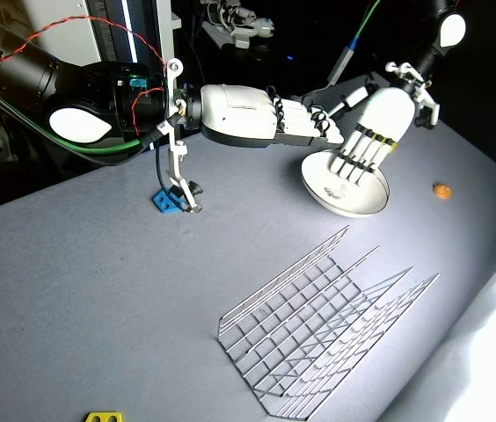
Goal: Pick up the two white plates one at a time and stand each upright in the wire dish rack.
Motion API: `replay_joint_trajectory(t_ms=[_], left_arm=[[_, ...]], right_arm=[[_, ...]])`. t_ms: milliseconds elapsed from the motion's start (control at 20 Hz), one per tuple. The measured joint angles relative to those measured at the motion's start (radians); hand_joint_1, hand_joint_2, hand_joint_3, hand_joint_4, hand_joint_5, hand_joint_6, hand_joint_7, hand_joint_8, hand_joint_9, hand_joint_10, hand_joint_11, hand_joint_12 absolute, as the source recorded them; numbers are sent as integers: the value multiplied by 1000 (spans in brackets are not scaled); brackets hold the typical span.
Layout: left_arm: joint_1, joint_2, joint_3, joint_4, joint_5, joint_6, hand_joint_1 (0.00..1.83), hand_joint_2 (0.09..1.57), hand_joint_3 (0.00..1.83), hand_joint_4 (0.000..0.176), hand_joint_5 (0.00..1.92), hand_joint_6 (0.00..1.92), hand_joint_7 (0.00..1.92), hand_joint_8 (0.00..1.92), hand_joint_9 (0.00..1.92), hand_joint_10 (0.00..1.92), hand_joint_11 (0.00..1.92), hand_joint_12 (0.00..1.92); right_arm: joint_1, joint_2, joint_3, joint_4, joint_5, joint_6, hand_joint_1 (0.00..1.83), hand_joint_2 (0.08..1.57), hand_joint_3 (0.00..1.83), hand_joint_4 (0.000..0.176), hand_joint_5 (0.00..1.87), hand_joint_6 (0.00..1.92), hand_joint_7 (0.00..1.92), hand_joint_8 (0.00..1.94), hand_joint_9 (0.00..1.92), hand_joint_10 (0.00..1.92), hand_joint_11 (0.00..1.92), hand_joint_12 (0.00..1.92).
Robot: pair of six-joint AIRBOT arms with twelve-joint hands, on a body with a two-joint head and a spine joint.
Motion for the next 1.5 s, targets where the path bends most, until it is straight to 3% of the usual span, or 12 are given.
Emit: replay_joint_trajectory(t_ms=[50, 150, 200, 250, 500, 750, 1400, 1500], left_arm=[[-7, 0, -13, 0, 2, -1, 0, 1109, 0, 0, 11, 4, 0, 0, 0, 0, 0, 0], [-13, -2, -25, -1, 7, -1, 0, 1109, 0, 0, 0, 0, 0, 0, 0, 0, 0, 0], [-15, -2, -28, -2, 10, -1, 0, 1109, 0, 0, 0, 0, 0, 0, 0, 0, 0, 0], [-18, -2, -33, 0, 13, -3, 0, 1105, 0, 0, 18, 7, 0, 0, 0, 0, 0, 0], [-21, -2, -37, -2, 18, -5, 0, 1111, 0, 0, 4, 1, 0, 0, 0, 0, 0, 0], [-22, -2, -37, -7, 18, -12, 0, 1104, 0, 0, 25, 10, 0, 0, 0, 0, 0, 0], [-22, -7, -37, -17, 21, -23, 0, 1111, 0, 0, 26, 10, 0, 0, 0, 0, 0, 0], [-22, -7, -37, -18, 21, -24, 0, 1105, 0, 0, 53, 20, 5, 2, 0, 0, 0, 0]], right_arm=[[0, -8, 7, 0, 2, -14, 63, 1198, 5, 0, 0, 0, 0, 0, 0, 0, 0, 0], [0, -33, 29, -2, 0, -40, 510, 1174, 0, 0, 2, 0, 0, 0, 0, 0, 0, 0], [0, -47, 40, -2, 0, -53, 510, 1174, 0, 0, 2, 0, 0, 0, 0, 0, 0, 0], [0, -65, 53, 13, -1, -69, 864, 1122, 0, 0, 0, 0, 0, 0, 0, 0, 0, 0], [0, -127, 96, 21, -2, -101, 1073, 1069, 0, 0, 0, 0, 0, 0, 0, 0, 0, 0], [7, -207, 179, 27, -26, -122, 843, 1121, 0, 0, 0, 0, 0, 0, 0, 0, 0, 0], [31, -448, 433, 9, -27, -170, 882, 1134, 8, 0, 59, 21, 7, 3, 0, 0, 26, 16], [34, -475, 464, 9, -27, -160, 982, 1103, 0, 0, 200, 16, 184, 24, 159, 29, 0, 666]])
